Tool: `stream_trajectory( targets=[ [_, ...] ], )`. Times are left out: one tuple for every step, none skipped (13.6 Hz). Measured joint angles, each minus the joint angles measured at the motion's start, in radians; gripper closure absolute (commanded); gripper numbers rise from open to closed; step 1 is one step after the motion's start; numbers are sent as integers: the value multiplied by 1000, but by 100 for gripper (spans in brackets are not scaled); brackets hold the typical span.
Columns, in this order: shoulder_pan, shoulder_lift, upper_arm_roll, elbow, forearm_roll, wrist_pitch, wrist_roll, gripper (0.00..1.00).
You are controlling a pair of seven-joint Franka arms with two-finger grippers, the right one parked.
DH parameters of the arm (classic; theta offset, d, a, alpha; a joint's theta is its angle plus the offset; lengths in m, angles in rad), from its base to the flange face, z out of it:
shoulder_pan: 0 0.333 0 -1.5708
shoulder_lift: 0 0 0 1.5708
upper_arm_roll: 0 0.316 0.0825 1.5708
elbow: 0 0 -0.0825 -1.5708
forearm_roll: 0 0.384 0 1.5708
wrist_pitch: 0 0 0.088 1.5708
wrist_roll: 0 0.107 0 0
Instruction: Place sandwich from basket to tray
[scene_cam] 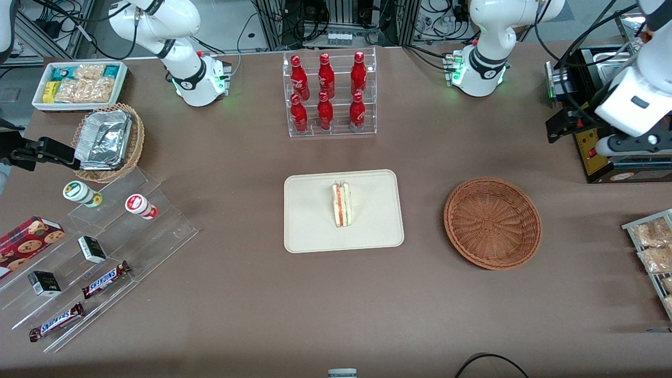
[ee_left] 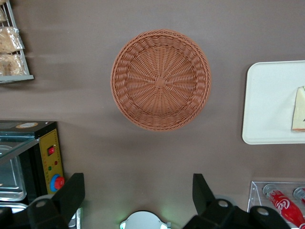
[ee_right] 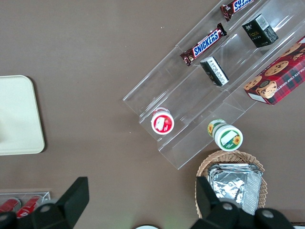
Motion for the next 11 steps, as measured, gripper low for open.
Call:
stream_trajectory(
  targets=[
    [-3,0,8,3,0,-2,1,0],
    [-6,1,18,3,0,-3,1,0],
    [-7,1,26,3,0,-3,2,0],
    [-9,1,31,3,0,-3,8,0],
    [-12,1,34,4,0,-3,22,0],
    [-15,1,37,6,0,-3,35,0],
    [-15,1,40,8,0,-3,44,0],
    [-15,1,44,11,0,-3,56,0],
    [-16,1,48,15,0,-3,76,0],
    [-15,1,52,18,0,-3,93,0],
    [-15,1,55,25,0,-3,103,0]
  ],
)
